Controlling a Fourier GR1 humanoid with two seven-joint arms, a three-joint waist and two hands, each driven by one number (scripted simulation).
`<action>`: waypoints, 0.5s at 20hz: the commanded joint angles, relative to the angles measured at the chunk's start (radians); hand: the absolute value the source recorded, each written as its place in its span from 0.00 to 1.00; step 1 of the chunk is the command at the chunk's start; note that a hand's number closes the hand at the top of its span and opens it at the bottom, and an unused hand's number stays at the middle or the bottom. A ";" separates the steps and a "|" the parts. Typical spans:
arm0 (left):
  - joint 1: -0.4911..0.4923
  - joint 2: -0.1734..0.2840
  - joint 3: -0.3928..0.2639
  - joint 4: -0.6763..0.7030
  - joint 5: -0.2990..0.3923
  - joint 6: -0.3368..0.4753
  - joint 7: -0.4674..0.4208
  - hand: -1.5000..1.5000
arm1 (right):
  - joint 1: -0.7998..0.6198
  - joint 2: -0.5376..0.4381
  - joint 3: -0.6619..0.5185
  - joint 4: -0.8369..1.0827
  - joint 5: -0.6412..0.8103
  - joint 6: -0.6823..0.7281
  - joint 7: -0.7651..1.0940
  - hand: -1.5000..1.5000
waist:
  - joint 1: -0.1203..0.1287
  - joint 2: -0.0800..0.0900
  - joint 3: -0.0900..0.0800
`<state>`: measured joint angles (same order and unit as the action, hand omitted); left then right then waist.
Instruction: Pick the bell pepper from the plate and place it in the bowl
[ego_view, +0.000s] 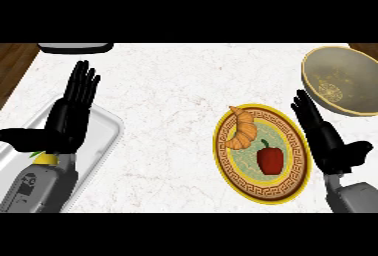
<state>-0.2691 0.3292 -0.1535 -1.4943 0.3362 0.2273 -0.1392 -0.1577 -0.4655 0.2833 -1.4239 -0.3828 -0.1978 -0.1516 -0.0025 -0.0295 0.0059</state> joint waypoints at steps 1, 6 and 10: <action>0.006 0.034 0.022 -0.023 -0.043 0.012 0.046 0.50 | -0.012 -0.039 -0.034 -0.084 0.036 0.013 0.020 1.00 | 0.001 0.027 -0.006; 0.071 0.150 0.044 0.058 -0.126 0.086 0.134 0.50 | -0.185 -0.251 -0.113 -0.261 0.129 0.018 0.009 1.00 | -0.001 0.012 -0.008; 0.123 0.146 0.058 0.065 -0.100 0.087 0.152 0.50 | 0.074 -0.354 -0.076 -0.075 0.371 -0.245 0.287 0.00 | -0.072 0.004 -0.014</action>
<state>-0.1896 0.4480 -0.1111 -1.4453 0.2459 0.2953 -0.0245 -0.1749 -0.7854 0.2231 -1.5092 -0.1147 -0.2759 -0.0136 -0.0416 -0.0159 -0.0137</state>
